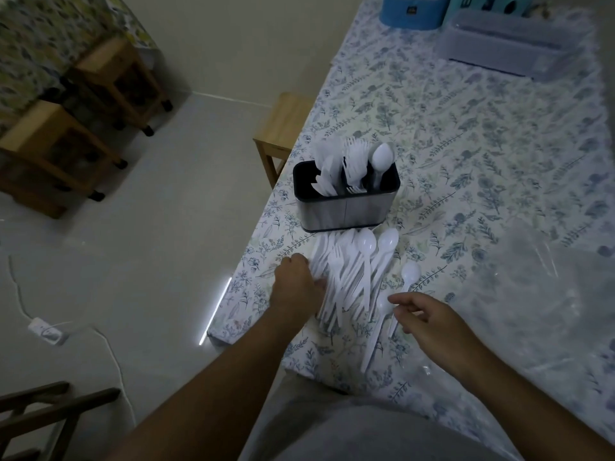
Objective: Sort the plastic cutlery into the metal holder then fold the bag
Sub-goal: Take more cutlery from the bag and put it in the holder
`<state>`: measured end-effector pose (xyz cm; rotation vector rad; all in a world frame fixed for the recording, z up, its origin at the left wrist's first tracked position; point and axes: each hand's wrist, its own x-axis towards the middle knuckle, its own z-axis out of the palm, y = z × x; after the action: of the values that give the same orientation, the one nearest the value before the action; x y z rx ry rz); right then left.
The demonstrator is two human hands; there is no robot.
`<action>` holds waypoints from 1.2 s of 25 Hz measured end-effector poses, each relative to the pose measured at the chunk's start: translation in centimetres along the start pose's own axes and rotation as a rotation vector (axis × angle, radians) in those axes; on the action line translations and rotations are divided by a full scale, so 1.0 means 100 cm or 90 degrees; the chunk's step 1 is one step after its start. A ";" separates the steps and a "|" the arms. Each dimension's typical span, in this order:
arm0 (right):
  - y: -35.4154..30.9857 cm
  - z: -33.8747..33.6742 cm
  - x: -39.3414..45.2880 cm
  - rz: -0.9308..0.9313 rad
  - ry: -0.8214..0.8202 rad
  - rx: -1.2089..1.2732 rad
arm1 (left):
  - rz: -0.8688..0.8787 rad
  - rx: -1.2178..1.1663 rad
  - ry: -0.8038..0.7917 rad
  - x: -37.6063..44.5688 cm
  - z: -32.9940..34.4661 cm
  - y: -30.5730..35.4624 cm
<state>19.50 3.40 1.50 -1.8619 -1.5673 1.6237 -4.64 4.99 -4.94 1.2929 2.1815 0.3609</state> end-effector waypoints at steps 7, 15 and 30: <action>-0.011 0.013 0.003 -0.007 -0.026 -0.025 | 0.020 0.066 -0.077 0.013 -0.008 0.009; -0.016 0.011 0.001 0.013 -0.039 -0.016 | 0.005 -0.001 -0.112 0.014 -0.031 -0.004; -0.036 0.031 0.002 0.170 -0.098 0.575 | 0.216 -0.188 -0.186 -0.078 -0.027 0.087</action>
<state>14.90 3.64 2.85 -1.4695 -0.4330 2.1194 2.84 2.69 4.14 1.4414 1.6017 0.5645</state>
